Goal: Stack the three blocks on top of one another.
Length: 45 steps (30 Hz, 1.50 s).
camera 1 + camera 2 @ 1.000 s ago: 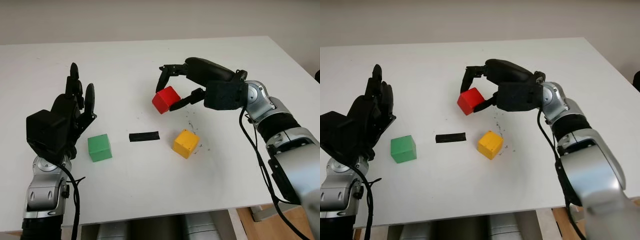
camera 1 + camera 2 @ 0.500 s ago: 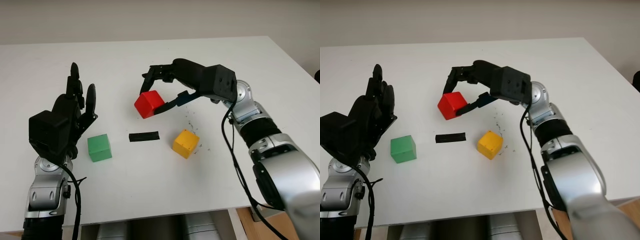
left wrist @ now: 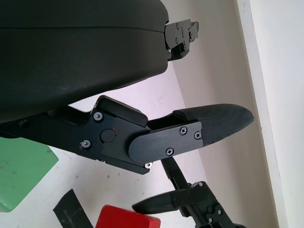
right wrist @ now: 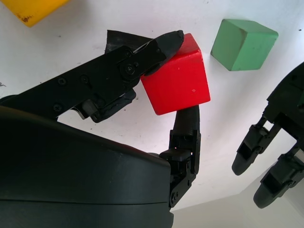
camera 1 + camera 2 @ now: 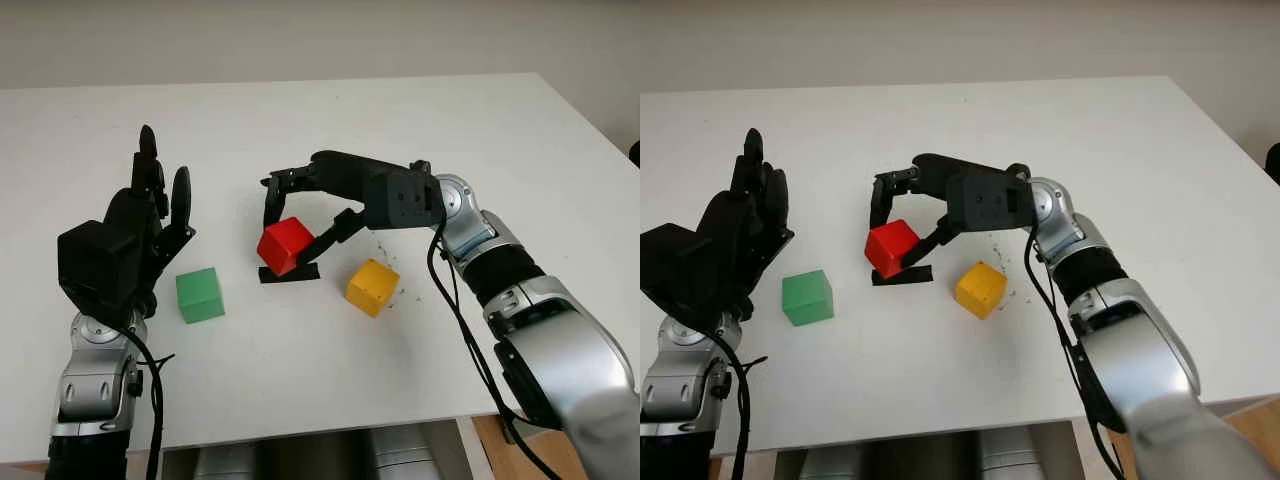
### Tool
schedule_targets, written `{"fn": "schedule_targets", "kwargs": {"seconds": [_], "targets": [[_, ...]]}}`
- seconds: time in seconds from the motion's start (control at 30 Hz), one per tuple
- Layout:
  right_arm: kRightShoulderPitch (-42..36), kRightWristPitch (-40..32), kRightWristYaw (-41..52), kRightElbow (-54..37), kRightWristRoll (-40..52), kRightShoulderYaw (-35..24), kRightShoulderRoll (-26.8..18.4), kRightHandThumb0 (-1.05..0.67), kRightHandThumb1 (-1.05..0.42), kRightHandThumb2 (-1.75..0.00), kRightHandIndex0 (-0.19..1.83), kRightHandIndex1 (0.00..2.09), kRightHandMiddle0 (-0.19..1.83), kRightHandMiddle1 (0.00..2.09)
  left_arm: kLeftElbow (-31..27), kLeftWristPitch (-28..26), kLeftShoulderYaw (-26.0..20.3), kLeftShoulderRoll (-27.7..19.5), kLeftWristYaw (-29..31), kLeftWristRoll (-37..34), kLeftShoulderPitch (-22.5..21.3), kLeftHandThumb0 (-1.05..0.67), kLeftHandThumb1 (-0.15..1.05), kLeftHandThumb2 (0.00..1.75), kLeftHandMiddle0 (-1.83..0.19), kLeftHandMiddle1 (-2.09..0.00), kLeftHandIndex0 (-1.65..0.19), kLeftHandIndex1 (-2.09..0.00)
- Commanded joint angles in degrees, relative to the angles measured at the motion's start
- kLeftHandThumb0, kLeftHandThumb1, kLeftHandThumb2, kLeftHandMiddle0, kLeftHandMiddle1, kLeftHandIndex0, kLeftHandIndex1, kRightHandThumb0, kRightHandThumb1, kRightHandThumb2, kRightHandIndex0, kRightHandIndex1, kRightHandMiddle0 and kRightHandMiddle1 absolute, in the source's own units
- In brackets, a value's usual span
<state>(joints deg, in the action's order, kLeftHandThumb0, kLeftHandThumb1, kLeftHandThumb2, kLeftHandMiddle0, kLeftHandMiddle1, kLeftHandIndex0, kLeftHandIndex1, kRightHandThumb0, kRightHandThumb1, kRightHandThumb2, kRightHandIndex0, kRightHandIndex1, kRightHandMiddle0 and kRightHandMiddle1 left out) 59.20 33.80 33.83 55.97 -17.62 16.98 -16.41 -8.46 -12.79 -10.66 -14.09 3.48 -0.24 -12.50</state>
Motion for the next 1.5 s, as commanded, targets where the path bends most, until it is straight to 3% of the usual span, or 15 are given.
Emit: {"fn": "schedule_targets", "kwargs": {"seconds": [0.0, 0.97, 1.4, 1.47], "targets": [[0.1, 1.6, -1.3, 0.6, -1.0, 0.7, -0.2, -0.42, -0.88, -0.05, 0.22, 0.04, 0.46, 1.57, -0.9, 0.6, -0.1, 0.3, -0.2, -0.3, 0.7, -0.8, 1.05, 0.69, 0.19, 0.0, 0.19, 0.0], [3.4, 5.6, -12.9, 7.7, -10.7, 5.6, -0.5, -0.43, -0.9, -0.06, 0.2, 0.05, 0.41, 1.55, -0.8, 0.8, 0.0, 1.0, -0.8, -0.3, 1.1, -0.83, 1.05, 0.67, 0.19, 0.0, 0.19, 0.0], [3.6, 5.8, -15.6, 8.9, -12.4, 6.7, -0.1, -0.4, -0.92, -0.06, 0.18, 0.04, 0.38, 1.47, -0.9, 1.2, 0.1, 0.9, -1.1, -0.3, 1.2, -0.83, 1.05, 0.67, 0.19, 0.0, 0.19, 0.0], [3.6, 5.5, -15.4, 9.2, -12.3, 6.7, -0.1, -0.45, -0.92, -0.06, 0.16, 0.04, 0.32, 1.37, -0.9, 1.0, 0.1, 0.8, -1.1, -0.3, 1.2, -0.83, 1.05, 0.67, 0.19, 0.0, 0.19, 0.0]]}}
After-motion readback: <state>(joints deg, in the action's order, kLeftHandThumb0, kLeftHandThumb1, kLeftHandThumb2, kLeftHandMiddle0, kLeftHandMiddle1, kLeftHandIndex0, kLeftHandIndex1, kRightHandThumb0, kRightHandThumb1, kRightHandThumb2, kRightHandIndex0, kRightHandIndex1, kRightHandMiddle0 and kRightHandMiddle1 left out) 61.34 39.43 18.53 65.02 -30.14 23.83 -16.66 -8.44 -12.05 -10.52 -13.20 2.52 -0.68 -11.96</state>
